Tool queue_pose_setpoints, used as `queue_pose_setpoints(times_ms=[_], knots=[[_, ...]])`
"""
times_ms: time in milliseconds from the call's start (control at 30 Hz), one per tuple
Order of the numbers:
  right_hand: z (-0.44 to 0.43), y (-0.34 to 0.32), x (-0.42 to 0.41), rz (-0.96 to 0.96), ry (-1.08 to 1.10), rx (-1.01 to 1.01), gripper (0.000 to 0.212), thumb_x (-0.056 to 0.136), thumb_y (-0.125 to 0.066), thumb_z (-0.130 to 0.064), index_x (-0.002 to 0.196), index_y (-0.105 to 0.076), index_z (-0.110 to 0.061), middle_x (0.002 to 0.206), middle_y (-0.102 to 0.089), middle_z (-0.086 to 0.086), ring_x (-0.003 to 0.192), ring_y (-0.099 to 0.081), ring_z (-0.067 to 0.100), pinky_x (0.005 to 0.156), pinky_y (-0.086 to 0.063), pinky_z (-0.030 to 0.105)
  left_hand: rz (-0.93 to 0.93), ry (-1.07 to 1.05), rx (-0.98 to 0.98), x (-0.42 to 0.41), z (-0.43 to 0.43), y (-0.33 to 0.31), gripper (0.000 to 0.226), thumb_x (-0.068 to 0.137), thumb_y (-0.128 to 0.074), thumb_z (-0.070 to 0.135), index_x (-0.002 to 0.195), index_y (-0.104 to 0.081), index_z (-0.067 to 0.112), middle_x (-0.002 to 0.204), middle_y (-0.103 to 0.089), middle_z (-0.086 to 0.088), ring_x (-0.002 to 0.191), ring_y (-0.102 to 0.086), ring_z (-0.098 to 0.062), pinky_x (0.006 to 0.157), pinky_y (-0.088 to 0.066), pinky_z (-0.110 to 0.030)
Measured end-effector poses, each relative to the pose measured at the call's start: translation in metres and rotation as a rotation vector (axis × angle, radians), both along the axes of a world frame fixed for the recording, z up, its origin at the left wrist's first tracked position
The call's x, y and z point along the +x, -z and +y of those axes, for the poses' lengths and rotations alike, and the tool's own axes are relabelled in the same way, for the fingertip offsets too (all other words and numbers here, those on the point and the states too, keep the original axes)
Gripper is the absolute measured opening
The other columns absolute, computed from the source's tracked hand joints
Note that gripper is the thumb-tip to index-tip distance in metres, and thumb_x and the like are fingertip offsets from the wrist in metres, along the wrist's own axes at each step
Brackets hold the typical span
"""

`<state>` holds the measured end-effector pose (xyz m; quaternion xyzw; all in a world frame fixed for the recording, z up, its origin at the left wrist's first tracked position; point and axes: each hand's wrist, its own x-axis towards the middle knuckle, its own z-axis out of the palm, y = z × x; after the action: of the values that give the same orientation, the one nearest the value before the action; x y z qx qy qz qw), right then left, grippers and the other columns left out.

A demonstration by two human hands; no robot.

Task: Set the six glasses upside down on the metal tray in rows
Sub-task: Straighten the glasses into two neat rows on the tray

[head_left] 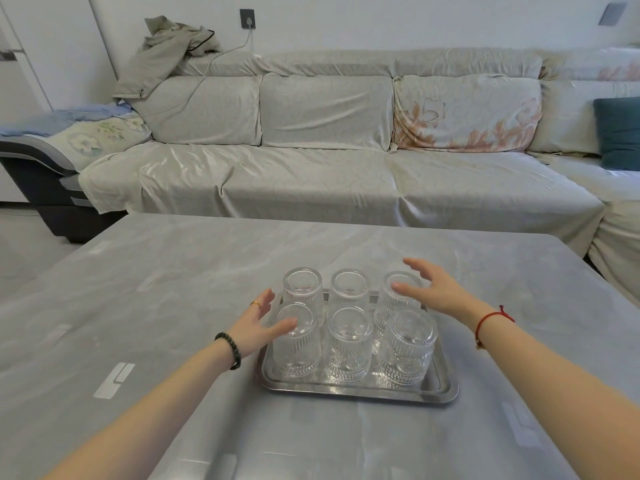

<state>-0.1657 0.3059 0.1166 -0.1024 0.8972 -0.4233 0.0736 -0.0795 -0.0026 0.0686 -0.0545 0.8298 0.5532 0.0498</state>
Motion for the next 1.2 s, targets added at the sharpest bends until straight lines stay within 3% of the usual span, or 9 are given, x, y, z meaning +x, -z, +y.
queue_pose_setpoints(times_ms=[133,233,333,500,800,900,1000,1100,1200], knots=[[0.004,0.012,0.006,-0.076,0.012,-0.074,0.074,0.071,-0.072,-0.036,0.134,-0.035,-0.022,0.141,-0.040,0.007,0.124,-0.043,0.027,0.104,-0.039,0.046,0.002,0.118,0.083,0.018,0.002,0.018,0.140,0.028,-0.078,0.067,0.140,-0.010,0.018,0.136,-0.027,0.015,0.127,-0.025,-0.002,0.110,-0.023,-0.021],[0.000,0.013,0.006,-0.083,0.015,-0.105,0.075,0.071,-0.073,-0.034,0.134,-0.034,-0.020,0.140,-0.041,0.009,0.122,-0.045,0.027,0.103,-0.041,0.045,0.009,0.127,0.022,0.021,0.005,0.029,0.112,0.045,-0.082,0.046,0.137,-0.023,0.022,0.128,-0.041,0.018,0.120,-0.037,0.001,0.085,-0.028,0.008],[-0.003,0.012,0.015,-0.051,0.090,-0.204,0.084,0.070,-0.072,-0.040,0.138,-0.026,-0.022,0.145,-0.035,0.009,0.127,-0.039,0.027,0.102,-0.038,0.040,0.043,0.073,-0.006,0.020,0.006,0.034,0.087,0.060,-0.081,0.030,0.130,-0.031,0.023,0.113,-0.047,0.023,0.104,-0.043,0.014,0.073,-0.032,0.010],[-0.008,0.036,0.072,0.102,0.239,-0.502,0.100,0.049,-0.076,-0.048,0.134,-0.023,-0.039,0.140,-0.034,-0.002,0.125,-0.037,0.015,0.102,-0.035,0.036,0.061,0.039,-0.025,0.019,0.008,0.037,0.079,0.062,-0.080,0.027,0.127,-0.036,0.024,0.110,-0.048,0.024,0.101,-0.044,0.015,0.076,-0.035,0.005],[-0.008,0.064,0.101,0.235,0.197,-0.331,0.098,0.059,-0.083,-0.019,0.118,-0.018,-0.063,0.135,-0.040,-0.014,0.126,-0.041,0.012,0.106,-0.036,0.040,0.052,0.010,-0.077,0.019,0.013,0.034,0.069,0.065,-0.078,0.027,0.120,-0.036,0.026,0.104,-0.048,0.023,0.092,-0.045,0.015,0.074,-0.037,0.001],[-0.008,0.063,0.104,0.223,0.210,-0.304,0.095,0.062,-0.081,-0.019,0.131,-0.021,-0.044,0.142,-0.037,-0.008,0.128,-0.037,0.011,0.107,-0.033,0.035,0.039,0.007,-0.052,0.020,0.014,0.034,0.076,0.066,-0.078,0.024,0.127,-0.034,0.021,0.110,-0.049,0.017,0.104,-0.047,0.003,0.090,-0.034,-0.012],[-0.015,0.058,0.118,0.465,0.203,-0.132,0.081,0.071,-0.074,-0.018,0.137,-0.027,-0.018,0.145,-0.034,0.004,0.133,-0.031,0.017,0.110,-0.028,0.036,0.064,0.014,-0.038,0.023,0.014,0.035,0.079,0.064,-0.079,0.019,0.128,-0.033,0.023,0.108,-0.046,0.028,0.097,-0.045,0.020,0.077,-0.034,0.005],[-0.041,0.063,0.149,0.757,-0.016,0.075,0.061,0.078,-0.061,-0.020,0.133,-0.035,-0.017,0.140,-0.040,0.006,0.133,-0.031,0.020,0.111,-0.024,0.037,0.086,0.045,-0.071,0.029,0.014,0.036,0.091,0.062,-0.081,0.024,0.134,-0.025,0.024,0.120,-0.040,0.026,0.114,-0.040,0.006,0.087,-0.028,0.004],[-0.064,0.076,0.167,0.796,-0.137,0.262,0.063,0.073,-0.065,-0.020,0.131,-0.041,-0.016,0.140,-0.042,0.009,0.133,-0.029,0.022,0.111,-0.010,0.034,0.124,0.080,-0.155,0.040,0.015,0.037,0.102,0.061,-0.081,0.029,0.139,-0.017,0.021,0.131,-0.037,0.018,0.122,-0.034,0.001,0.094,-0.024,0.000]])
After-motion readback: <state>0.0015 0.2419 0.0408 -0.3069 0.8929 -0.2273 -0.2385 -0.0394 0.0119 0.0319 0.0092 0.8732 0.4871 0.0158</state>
